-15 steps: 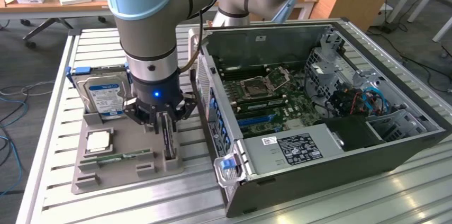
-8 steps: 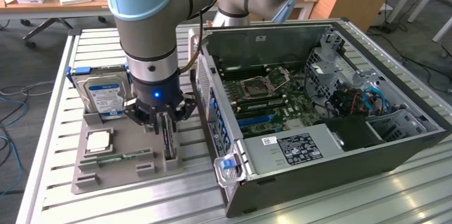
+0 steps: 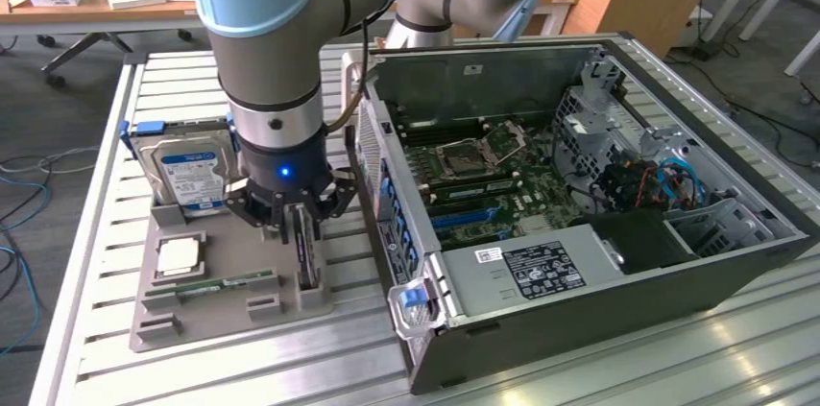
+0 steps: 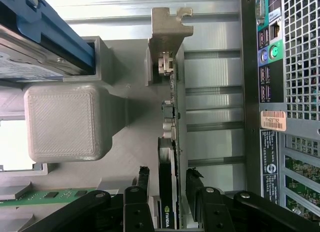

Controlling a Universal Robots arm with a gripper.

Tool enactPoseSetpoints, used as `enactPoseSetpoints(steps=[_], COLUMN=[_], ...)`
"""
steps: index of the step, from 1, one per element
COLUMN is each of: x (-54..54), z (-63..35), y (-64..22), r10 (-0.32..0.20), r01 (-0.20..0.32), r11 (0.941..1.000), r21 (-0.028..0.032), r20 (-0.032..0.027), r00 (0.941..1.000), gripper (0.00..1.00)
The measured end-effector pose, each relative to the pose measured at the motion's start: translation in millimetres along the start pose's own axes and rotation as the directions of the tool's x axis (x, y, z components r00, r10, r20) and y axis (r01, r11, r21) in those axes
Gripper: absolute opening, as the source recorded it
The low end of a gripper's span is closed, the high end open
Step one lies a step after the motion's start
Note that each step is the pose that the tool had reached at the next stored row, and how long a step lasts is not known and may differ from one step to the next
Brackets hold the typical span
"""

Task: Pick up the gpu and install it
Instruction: 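Pick up the gpu and move the gpu toward the slot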

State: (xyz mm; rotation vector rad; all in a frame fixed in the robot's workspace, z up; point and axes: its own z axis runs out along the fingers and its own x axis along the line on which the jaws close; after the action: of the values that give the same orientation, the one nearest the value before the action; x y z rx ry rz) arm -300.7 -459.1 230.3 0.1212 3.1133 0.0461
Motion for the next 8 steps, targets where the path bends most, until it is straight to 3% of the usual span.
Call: enactPoseSetpoints(steps=[8], x=[-0.4], z=[0.0], y=[0.0], r10=[0.0], r01=[0.0], r11=[1.0], r21=[0.0], r20=[0.0], r00=[1.0], gripper=[0.43])
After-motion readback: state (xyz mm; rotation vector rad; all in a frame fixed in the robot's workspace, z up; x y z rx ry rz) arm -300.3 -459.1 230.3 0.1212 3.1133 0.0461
